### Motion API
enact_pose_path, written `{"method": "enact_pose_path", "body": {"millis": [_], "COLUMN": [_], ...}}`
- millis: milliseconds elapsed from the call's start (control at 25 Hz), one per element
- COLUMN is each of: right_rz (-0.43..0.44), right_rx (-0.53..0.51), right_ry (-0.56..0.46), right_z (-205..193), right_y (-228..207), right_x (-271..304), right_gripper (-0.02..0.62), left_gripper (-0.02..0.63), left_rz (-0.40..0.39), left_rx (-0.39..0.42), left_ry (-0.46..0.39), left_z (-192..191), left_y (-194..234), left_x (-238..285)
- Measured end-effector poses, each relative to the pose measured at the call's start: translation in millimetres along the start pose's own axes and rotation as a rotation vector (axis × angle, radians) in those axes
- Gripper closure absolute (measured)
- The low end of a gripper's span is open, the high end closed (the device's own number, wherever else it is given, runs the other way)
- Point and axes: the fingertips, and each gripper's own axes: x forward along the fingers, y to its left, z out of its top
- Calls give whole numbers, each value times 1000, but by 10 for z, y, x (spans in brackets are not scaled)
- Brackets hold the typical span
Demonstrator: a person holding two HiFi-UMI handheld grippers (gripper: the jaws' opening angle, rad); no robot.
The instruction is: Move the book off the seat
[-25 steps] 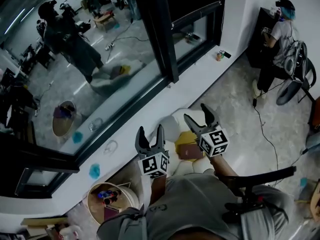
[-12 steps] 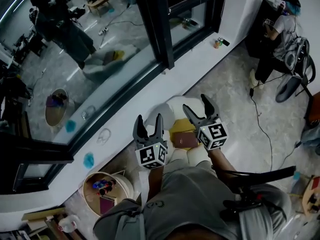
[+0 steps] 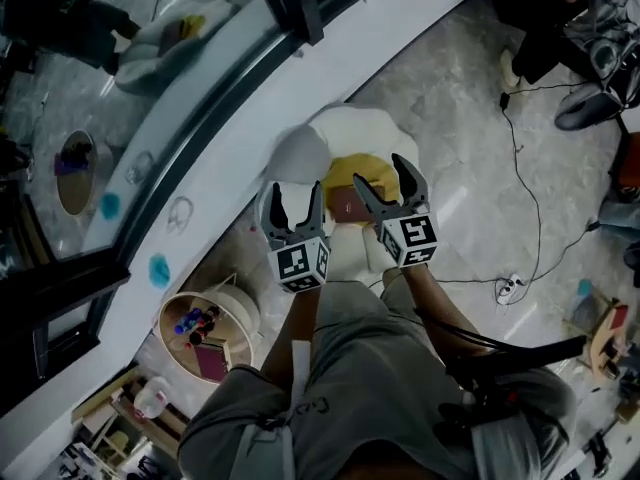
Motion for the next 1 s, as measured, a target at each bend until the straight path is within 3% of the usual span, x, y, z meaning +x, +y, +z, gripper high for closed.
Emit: {"method": "enact_pose_path", "body": {"millis": [360, 640, 1000], "right_rz": [-62, -90, -174], "right_rx": [67, 102, 177], "right_ry": [210, 299, 403], "right_z": [-1901, -3247, -4760], "right_y": [-716, -1138, -1598], "right_x": [526, 767, 892], "right_gripper": [229, 229, 229], "left_gripper": [267, 267, 267], "left_rz": [3, -59, -84], "left_rx": [-52, -49, -85], "left_ry": [208, 364, 489], "left_z": [-1890, -3339, -4811], "left_y": [202, 211, 314], "left_x": [836, 1227, 1579]}}
